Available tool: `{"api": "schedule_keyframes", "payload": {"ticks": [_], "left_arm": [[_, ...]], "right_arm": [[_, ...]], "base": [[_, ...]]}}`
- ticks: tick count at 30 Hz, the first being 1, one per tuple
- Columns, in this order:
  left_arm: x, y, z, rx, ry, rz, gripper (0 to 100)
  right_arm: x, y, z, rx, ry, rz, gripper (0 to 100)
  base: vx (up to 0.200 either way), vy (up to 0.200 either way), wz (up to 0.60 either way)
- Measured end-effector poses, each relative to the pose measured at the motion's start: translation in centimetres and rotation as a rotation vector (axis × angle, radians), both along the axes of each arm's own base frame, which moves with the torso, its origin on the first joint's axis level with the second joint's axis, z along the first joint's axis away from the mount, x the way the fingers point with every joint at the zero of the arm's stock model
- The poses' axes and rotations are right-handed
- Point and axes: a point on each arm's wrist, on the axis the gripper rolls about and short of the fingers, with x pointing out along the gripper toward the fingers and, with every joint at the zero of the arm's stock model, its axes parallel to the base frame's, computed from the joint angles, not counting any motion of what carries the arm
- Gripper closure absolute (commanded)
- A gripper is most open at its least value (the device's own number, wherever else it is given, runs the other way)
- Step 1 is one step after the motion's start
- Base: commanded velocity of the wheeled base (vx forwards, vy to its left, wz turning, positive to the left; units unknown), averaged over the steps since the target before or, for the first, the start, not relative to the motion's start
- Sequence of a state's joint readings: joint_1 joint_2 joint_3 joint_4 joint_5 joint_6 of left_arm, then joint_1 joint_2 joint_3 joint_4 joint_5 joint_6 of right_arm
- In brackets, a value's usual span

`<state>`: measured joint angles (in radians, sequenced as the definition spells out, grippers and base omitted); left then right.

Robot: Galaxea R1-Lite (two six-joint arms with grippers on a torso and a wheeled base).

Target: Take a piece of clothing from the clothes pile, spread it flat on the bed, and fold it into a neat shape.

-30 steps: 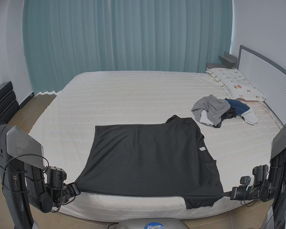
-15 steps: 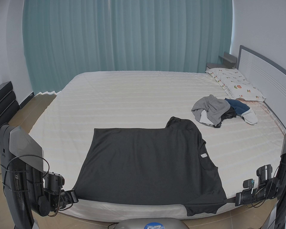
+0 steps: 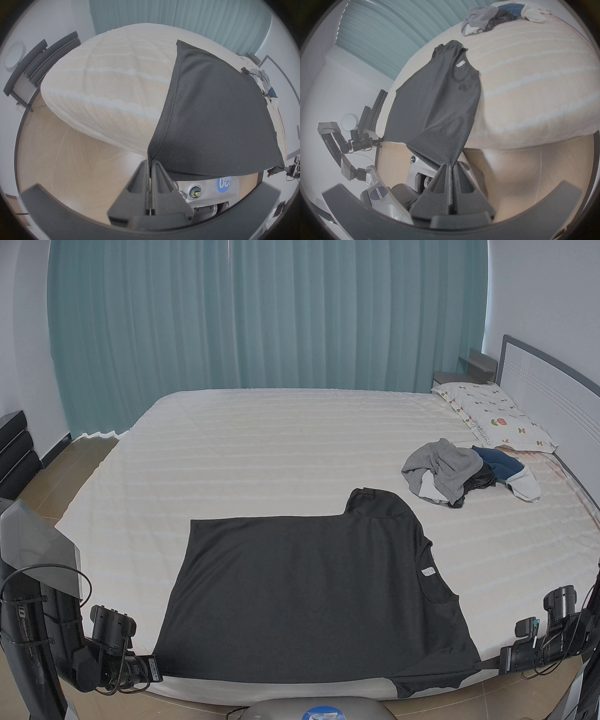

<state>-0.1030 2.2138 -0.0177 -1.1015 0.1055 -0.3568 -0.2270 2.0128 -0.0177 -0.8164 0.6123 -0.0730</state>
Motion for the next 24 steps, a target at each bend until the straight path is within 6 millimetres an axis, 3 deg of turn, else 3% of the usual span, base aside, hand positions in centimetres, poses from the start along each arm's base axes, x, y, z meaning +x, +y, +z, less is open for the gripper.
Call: {"api": "schedule_keyframes", "payload": {"ticks": [18,24], "left_arm": [[-2.3,0.2,1.5,0.05,0.142,-0.094,100],[-2.3,0.2,2.2,0.051,0.111,-0.1,100]], "right_arm": [[-2.7,0.5,2.0,-0.007,0.077,0.016,100],[-2.8,0.5,2.6,-0.016,0.04,0.021,100]], "base": [[0.0,0.0,0.0],[0.0,0.0,0.0]]}}
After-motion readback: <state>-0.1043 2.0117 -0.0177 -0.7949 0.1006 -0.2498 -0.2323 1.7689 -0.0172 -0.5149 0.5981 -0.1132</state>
